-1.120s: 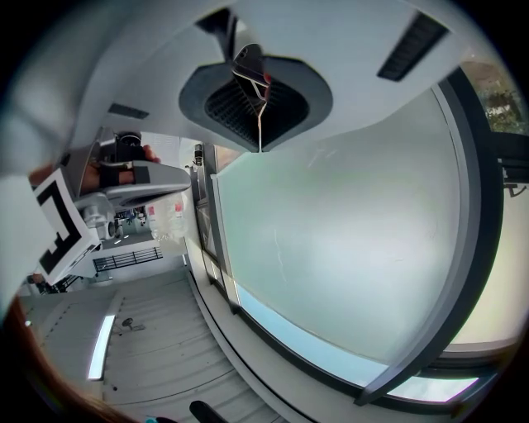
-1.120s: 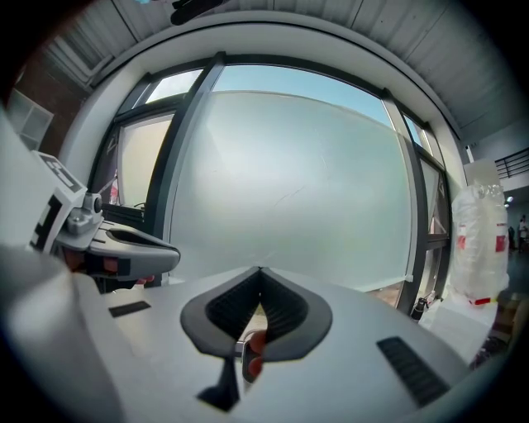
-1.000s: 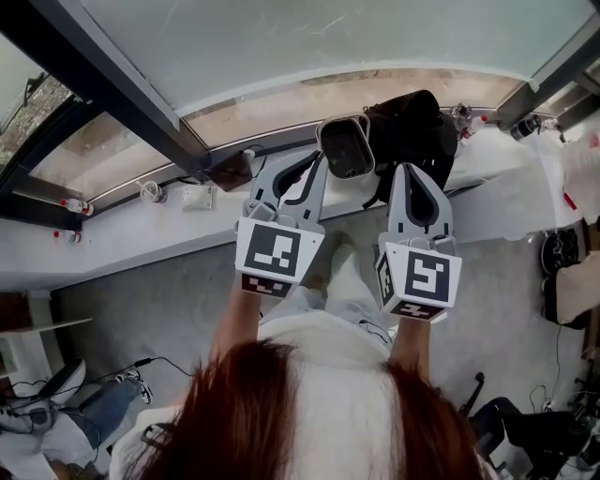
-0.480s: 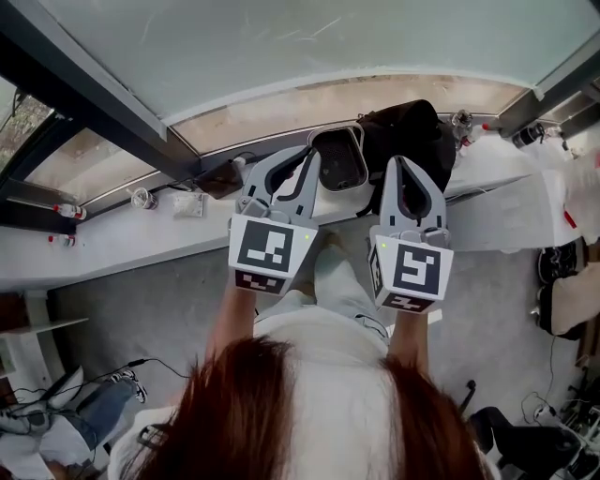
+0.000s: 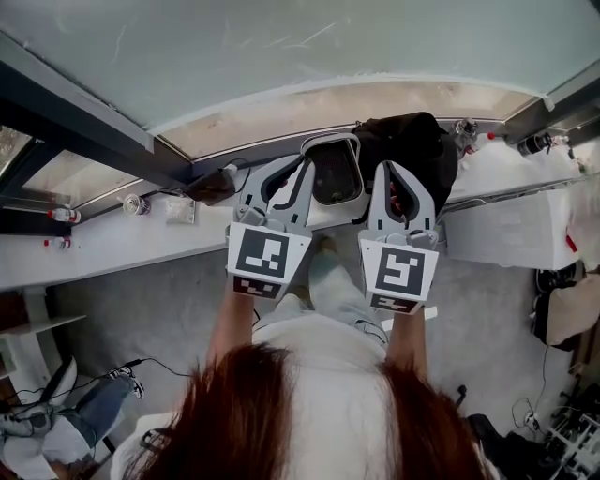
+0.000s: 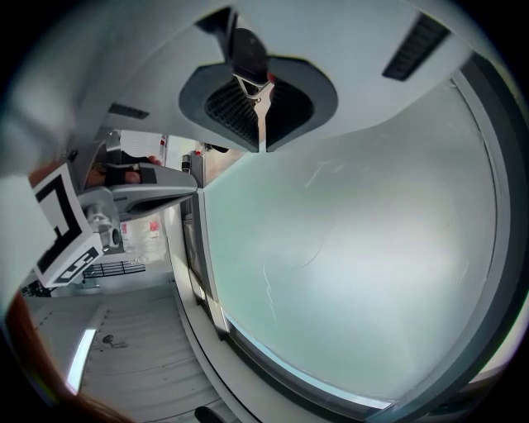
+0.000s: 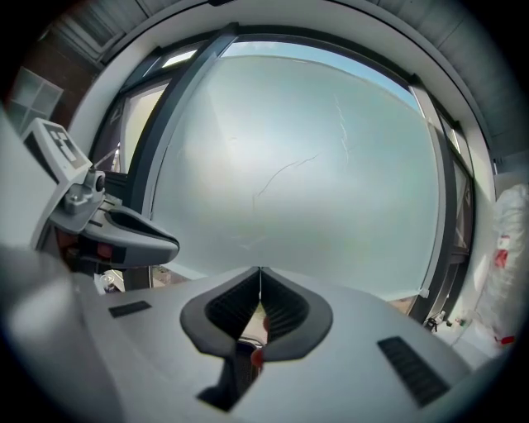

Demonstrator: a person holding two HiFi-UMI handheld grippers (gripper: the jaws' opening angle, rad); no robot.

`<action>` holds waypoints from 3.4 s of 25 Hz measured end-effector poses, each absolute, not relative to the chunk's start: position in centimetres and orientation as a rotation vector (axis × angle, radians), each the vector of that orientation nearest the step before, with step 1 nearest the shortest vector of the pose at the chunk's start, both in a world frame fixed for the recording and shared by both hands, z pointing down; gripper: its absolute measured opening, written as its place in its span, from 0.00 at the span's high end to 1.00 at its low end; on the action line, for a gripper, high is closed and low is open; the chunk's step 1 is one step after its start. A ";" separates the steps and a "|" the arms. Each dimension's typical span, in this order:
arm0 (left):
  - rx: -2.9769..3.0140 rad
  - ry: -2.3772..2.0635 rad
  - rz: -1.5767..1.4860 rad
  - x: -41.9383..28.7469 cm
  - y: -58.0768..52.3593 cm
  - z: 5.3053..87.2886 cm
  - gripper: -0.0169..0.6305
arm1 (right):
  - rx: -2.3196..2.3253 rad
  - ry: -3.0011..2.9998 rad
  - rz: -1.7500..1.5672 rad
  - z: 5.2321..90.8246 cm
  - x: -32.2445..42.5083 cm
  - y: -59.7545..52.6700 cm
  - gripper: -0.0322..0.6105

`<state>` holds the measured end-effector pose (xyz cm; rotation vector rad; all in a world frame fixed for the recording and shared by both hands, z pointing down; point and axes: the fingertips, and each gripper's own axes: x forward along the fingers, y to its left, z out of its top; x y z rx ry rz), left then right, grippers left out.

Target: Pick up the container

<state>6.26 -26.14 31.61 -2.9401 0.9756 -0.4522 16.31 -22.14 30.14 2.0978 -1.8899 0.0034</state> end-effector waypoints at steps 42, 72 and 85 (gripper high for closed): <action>-2.947 1.236 -0.728 10.9 -36.2 47.1 0.88 | 1.571 -1.940 0.058 46.8 22.2 -34.7 0.91; -2.922 1.219 -1.006 12.3 -38.9 60.0 0.78 | 1.341 -1.847 0.060 58.3 24.2 -38.0 0.91; -2.852 1.243 -1.090 11.5 -40.0 64.0 0.78 | 1.254 -1.814 0.053 62.4 24.1 -38.8 0.83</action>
